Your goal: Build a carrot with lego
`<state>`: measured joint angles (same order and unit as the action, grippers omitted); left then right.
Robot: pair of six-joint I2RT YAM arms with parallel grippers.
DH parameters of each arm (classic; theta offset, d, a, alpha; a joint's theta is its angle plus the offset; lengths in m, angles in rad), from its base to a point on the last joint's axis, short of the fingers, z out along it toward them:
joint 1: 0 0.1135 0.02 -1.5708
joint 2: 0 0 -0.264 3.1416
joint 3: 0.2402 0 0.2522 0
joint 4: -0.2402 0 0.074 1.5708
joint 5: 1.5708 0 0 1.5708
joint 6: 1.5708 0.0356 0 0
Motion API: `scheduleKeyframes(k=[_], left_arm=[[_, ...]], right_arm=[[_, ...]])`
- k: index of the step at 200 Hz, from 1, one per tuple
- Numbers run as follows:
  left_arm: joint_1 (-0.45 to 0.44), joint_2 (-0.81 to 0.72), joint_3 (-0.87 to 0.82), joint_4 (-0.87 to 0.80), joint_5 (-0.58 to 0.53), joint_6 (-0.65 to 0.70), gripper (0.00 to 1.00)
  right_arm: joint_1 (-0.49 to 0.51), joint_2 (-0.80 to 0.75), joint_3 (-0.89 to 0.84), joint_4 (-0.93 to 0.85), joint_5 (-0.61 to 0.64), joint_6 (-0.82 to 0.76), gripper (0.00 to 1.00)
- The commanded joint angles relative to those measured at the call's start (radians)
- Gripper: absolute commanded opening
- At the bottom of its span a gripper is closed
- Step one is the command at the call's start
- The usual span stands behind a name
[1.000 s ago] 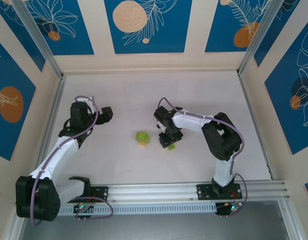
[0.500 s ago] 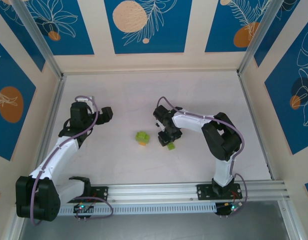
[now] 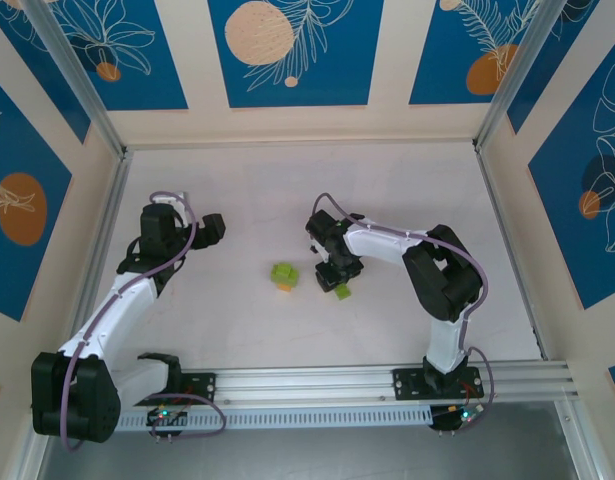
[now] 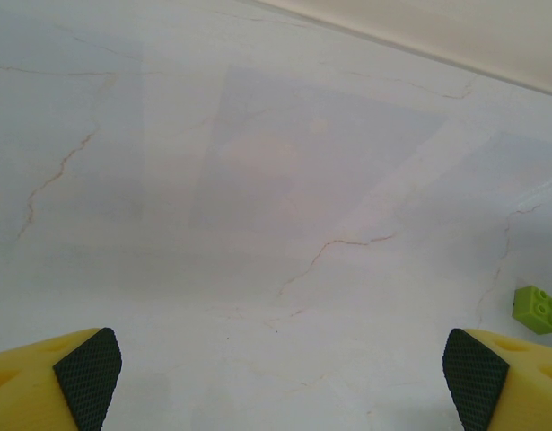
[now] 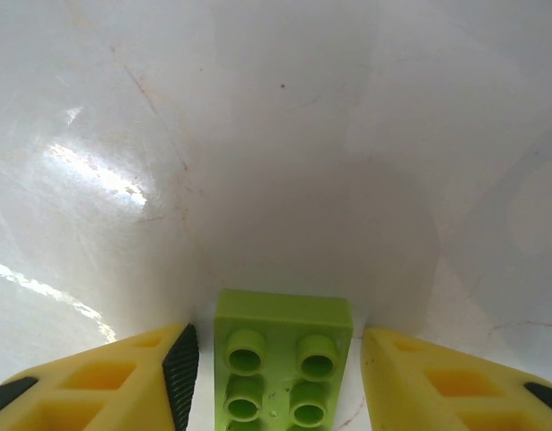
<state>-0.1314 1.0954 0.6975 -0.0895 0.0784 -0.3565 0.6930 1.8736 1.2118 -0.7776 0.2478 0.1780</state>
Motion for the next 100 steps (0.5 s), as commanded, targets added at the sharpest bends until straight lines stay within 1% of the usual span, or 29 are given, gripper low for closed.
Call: scheduleKeyframes(k=[1, 29, 100], left_arm=[[-0.009, -0.005, 0.010, 0.011, 0.015, 0.019, 0.95], [-0.009, -0.005, 0.013, 0.009, 0.015, 0.019, 0.95], [-0.009, -0.005, 0.017, 0.003, 0.014, 0.021, 0.95]], right_arm=[[-0.004, -0.038, 0.001, -0.021, -0.021, -0.016, 0.53], [-0.007, -0.039, -0.006, -0.020, -0.024, -0.024, 0.52], [-0.025, -0.056, -0.048, -0.024, -0.068, -0.071, 0.52]])
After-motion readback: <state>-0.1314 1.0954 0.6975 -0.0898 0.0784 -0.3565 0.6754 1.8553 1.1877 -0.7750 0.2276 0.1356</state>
